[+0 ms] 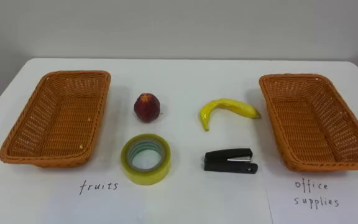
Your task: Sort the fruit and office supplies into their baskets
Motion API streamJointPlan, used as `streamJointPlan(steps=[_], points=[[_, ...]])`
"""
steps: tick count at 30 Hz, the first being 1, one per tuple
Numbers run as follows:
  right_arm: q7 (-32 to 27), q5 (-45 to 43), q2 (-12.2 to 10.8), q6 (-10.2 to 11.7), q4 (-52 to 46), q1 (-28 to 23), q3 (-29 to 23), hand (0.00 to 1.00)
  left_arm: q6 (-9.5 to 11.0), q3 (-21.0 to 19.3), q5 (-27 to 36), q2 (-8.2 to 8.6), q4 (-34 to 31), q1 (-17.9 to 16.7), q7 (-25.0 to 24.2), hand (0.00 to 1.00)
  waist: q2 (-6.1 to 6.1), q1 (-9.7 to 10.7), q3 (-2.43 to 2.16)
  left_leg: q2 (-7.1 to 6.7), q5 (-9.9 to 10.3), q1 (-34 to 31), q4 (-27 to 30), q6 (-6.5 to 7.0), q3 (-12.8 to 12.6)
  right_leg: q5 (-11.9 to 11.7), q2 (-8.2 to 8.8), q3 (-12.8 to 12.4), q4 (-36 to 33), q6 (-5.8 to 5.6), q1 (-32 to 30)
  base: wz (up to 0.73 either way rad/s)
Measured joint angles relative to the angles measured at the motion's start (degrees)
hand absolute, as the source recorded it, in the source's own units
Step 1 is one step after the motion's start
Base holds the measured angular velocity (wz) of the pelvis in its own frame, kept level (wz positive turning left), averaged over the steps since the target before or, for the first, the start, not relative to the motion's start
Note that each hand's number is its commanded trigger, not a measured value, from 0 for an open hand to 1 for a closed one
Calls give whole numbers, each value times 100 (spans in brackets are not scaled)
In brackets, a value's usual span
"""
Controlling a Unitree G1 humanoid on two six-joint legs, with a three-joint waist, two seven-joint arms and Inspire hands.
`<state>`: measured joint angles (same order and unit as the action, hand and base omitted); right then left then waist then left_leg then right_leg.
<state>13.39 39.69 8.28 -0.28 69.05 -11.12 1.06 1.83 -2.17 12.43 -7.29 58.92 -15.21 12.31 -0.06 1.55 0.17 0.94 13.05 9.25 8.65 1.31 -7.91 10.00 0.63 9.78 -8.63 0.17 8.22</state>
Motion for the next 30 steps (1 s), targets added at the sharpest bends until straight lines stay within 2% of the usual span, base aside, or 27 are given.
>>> streamJointPlan(steps=[4,10,16,26,30], points=[[12,36,1,-104,6,-27,-7,0,-113,-9,-322,0,39,-3,6,0,2,-9,0,-1,2,27,2,1,-7,4,-6,-63,0,-2,4,-2],[11,55,0,-129,13,-26,-5,0,-223,-16,-544,0,39,-1,7,0,2,-9,-1,-3,1,31,4,2,-8,3,-18,-124,-1,-1,9,0],[-19,208,-3,-342,36,-22,-5,0,-405,-15,-525,4,49,2,10,0,-5,0,-1,-5,1,31,0,2,-7,4,-20,-132,3,-1,7,0],[-329,599,-4,-351,73,-55,-253,0,-426,-144,-493,18,45,-10,111,0,-9,43,-6,3,2,26,5,1,-29,8,-34,-179,-3,5,-31,-1],[-554,1167,-8,-334,-36,-140,-741,0,-397,-232,-298,24,42,-23,128,0,-12,135,-18,15,4,42,7,-4,-89,6,-46,-195,-5,9,-31,-4]])
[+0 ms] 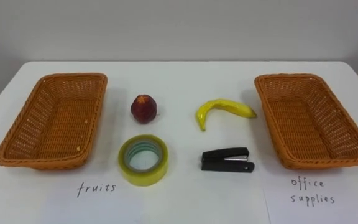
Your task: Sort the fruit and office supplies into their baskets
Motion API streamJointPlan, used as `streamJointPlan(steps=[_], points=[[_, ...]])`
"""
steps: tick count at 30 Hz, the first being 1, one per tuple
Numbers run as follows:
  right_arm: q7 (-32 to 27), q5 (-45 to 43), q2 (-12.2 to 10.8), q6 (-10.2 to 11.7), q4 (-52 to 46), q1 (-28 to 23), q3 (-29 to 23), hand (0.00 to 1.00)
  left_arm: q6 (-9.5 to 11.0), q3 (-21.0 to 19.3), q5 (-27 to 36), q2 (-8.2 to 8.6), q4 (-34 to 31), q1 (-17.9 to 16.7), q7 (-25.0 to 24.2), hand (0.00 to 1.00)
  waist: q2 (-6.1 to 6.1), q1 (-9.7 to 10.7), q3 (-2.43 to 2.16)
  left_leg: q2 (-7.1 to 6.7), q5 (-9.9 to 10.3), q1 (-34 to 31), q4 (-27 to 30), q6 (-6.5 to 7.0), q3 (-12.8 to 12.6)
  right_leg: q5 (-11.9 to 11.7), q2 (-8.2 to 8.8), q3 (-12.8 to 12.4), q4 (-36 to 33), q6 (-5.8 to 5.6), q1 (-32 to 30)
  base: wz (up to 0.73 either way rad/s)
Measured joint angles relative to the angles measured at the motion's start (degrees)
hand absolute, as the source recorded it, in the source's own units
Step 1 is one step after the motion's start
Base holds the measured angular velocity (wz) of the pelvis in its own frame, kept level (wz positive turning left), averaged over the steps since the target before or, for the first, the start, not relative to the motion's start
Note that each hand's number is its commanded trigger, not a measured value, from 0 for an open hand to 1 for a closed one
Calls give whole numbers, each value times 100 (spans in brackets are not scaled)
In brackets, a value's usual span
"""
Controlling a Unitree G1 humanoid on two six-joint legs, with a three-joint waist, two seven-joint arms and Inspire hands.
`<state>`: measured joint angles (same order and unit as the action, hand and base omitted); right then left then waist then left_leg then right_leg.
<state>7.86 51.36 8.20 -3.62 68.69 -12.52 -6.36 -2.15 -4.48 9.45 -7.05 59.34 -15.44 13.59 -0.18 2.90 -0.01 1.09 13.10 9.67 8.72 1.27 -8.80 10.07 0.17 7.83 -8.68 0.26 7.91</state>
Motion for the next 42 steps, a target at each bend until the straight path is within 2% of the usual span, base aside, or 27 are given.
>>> streamJointPlan(steps=[2,4,8,12,18,21,24,28,36,42], points=[[-158,69,14,9,-1,-12,-213,0,13,-51,-6,-18,1,0,55,0,-8,12,-4,12,5,18,0,-8,-40,-3,-12,-18,-5,6,-2,-11],[-390,177,43,3,-119,-82,-589,0,20,-317,2,-32,4,-59,122,0,-28,48,-9,10,10,59,-10,-16,-55,4,-23,-64,-14,18,20,-7],[-884,350,64,4,-798,-174,-1143,0,28,-581,-1,-96,-44,-166,166,0,-74,176,-16,8,18,49,-11,-27,-75,26,-25,-48,-26,30,-28,-4],[-1480,792,153,128,-1366,-172,-1613,0,38,-858,4,-110,-52,-191,185,0,-172,226,-31,0,18,45,-11,-28,-82,26,-27,-49,-29,32,-34,-1],[-2653,915,194,212,-2630,-226,-2212,0,39,-883,-18,-114,-217,-317,206,0,-225,324,-31,11,17,-19,-40,-27,-97,28,-24,-79,-88,32,-149,-4],[-3156,917,343,318,-3273,-200,-2366,0,45,-890,-19,-118,-465,-410,203,0,-249,391,-29,9,17,-63,-45,-27,-145,46,-27,-168,-128,32,-229,-7],[-3652,906,480,530,-3747,-221,-2480,0,90,-926,-19,-135,-547,-435,203,0,-294,394,-26,2,17,-62,-68,-27,-188,50,-40,-223,-172,29,-268,-7],[-4169,895,516,661,-4315,-237,-2700,0,92,-1009,-19,-129,-553,-416,191,0,-364,401,-19,2,17,-58,-114,-27,-214,66,-43,-270,-206,23,-320,-7],[-4871,356,557,759,-5346,-233,-2914,0,90,-1011,-285,-129,-651,-452,117,0,-373,455,-17,-10,17,-135,-121,-23,-222,69,-51,-283,-205,16,-406,0],[-5520,-555,611,782,-6338,-201,-2968,0,99,-1005,-282,-126,-655,-459,97,0,-384,466,-19,-14,17,-231,-120,-24,-225,78,-51,-259,-208,21,-503,0]])
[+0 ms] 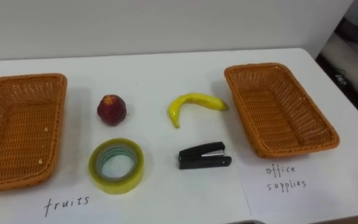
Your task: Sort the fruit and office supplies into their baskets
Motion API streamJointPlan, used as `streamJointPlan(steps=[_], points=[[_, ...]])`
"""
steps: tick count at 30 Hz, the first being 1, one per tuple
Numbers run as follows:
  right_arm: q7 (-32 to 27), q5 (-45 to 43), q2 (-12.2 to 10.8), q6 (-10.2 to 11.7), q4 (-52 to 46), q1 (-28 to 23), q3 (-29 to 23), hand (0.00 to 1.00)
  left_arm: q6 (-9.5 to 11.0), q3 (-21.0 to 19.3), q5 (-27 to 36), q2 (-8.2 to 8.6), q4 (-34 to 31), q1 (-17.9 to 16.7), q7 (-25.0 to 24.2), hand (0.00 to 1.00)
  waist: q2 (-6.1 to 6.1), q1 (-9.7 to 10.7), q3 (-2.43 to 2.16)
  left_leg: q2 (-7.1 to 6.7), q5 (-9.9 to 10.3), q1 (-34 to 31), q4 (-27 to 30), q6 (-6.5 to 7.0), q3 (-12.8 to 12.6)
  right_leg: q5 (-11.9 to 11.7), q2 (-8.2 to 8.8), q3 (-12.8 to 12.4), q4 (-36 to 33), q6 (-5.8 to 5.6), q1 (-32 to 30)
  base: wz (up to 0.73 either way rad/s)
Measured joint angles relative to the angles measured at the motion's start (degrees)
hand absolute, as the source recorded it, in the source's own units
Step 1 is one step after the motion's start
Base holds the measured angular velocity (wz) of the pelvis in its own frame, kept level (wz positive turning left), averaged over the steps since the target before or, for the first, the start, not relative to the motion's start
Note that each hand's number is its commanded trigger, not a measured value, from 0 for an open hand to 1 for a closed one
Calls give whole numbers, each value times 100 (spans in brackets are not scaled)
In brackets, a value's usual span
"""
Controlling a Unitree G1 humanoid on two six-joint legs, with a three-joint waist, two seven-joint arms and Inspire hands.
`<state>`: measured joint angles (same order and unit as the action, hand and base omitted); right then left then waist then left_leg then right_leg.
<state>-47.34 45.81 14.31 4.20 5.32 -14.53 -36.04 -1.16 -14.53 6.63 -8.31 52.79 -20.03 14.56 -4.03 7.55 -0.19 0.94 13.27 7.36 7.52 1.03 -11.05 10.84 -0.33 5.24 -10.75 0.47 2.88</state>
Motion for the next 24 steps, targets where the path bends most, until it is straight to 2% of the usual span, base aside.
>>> streamJointPlan(steps=[4,10,14,18,19,21,24], points=[[-244,-768,49,16,-622,55,-26,0,0,-3,-5,-2,11,5,9,0,-19,-12,-3,-3,0,-16,3,0,13,1,6,10,0,-2,-8,0],[-247,-1682,81,15,-1396,295,-22,0,-1,4,-22,-5,35,3,-3,0,-27,-39,-5,-7,-1,-14,8,1,14,1,4,4,-2,-2,20,0],[-174,-1976,110,11,-1683,486,-16,0,-3,6,-189,-8,204,53,-28,0,-55,-68,1,-13,-1,-37,31,2,27,0,12,12,-1,-3,15,1],[46,-2146,236,-6,-2015,575,3,0,-3,7,-176,-7,357,43,-119,0,-109,-197,28,-15,-1,1,24,2,34,4,17,22,10,-8,12,0],[81,-2168,341,-5,-2076,718,79,0,-4,15,-176,-1,394,44,-125,0,-112,-211,58,-14,-1,3,24,2,29,4,16,15,8,-8,5,0],[181,-2165,505,-5,-2115,858,197,0,-2,21,-176,0,411,52,-123,0,-123,-253,71,-12,-1,5,23,2,29,4,14,13,2,-7,4,0],[348,-2213,662,-2,-2192,1078,330,0,63,16,-181,-4,473,93,-114,0,-173,-306,65,-10,-1,-12,24,2,58,2,14,47,-3,-4,11,6]])
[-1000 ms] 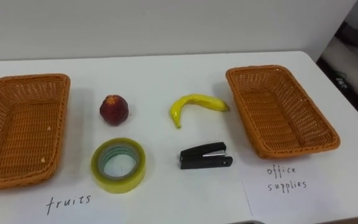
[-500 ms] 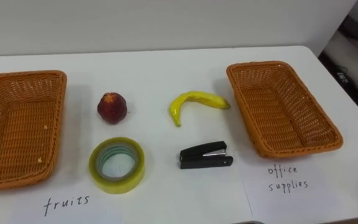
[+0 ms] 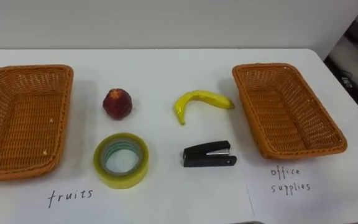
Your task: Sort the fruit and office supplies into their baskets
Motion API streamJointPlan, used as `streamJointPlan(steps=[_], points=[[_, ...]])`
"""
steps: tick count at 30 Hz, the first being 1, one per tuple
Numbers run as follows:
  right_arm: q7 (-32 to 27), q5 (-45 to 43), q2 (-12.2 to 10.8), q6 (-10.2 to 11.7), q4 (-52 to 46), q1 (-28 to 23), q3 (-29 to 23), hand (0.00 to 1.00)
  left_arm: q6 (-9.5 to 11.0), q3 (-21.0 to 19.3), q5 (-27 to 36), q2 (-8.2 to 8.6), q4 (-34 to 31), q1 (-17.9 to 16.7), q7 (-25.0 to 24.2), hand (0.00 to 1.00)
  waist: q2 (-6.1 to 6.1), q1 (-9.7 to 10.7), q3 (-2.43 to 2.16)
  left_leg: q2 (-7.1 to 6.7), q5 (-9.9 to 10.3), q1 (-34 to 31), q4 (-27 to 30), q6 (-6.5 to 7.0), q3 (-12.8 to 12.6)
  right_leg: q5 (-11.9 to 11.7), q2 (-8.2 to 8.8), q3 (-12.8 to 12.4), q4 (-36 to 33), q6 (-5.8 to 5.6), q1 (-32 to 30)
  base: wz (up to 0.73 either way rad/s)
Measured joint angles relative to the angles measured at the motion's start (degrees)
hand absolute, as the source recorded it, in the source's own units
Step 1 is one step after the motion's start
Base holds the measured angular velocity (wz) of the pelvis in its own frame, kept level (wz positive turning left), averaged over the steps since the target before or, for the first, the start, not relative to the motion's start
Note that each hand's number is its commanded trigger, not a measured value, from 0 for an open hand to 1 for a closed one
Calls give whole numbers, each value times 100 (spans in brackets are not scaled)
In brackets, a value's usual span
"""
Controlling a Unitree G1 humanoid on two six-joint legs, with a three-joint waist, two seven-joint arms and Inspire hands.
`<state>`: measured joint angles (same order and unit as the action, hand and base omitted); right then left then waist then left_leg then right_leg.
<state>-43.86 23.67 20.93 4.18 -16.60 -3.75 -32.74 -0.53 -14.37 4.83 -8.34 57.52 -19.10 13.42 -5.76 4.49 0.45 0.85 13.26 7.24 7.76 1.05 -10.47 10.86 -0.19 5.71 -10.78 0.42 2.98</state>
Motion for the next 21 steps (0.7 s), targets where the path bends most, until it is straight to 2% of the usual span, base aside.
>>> streamJointPlan(steps=[3,4,5,8,11,15,17,19,21], points=[[157,-431,2,0,-79,51,28,0,43,-2,-3,-2,37,-1,7,0,-38,-46,-39,-1,-1,-34,3,0,54,0,7,60,0,0,3,10],[203,-615,2,0,-115,55,45,0,54,-2,-3,-4,74,-1,10,0,-91,-77,-45,-1,-3,-54,7,0,79,-1,7,76,-3,0,23,11],[218,-822,2,0,-127,56,75,0,63,-1,-7,-12,129,1,16,0,-81,-96,-32,-1,-3,-67,14,0,112,-3,7,98,-3,1,25,8],[276,-1024,3,-7,-322,58,166,0,53,7,-101,-7,188,-25,23,0,-115,-106,-41,1,-3,-75,15,-1,143,-3,16,163,7,1,35,8],[445,-1082,4,-7,-663,124,299,0,50,5,-235,-10,195,-43,57,0,-98,-160,-30,2,-3,-56,20,-1,190,-3,21,220,17,1,79,8],[784,-1268,30,-7,-728,497,692,0,48,-1,-454,-24,229,-38,113,0,-63,-205,-30,40,-2,-56,82,-2,199,-11,29,239,1,13,105,1],[978,-1308,84,-7,-762,504,774,0,40,0,-547,-25,228,-39,92,0,-35,-261,-40,40,-2,-57,100,-2,223,-15,35,272,-4,16,125,8],[1129,-1308,236,-15,-761,504,900,0,19,1,-567,-34,226,-40,24,0,-4,-293,-38,35,-2,-54,132,-2,289,-15,55,366,-4,16,175,16],[1269,-1322,268,-15,-761,504,916,0,5,-1,-608,-40,217,-31,-25,0,-1,-322,-36,36,-1,-65,144,-3,316,-15,63,409,-6,16,194,11]])
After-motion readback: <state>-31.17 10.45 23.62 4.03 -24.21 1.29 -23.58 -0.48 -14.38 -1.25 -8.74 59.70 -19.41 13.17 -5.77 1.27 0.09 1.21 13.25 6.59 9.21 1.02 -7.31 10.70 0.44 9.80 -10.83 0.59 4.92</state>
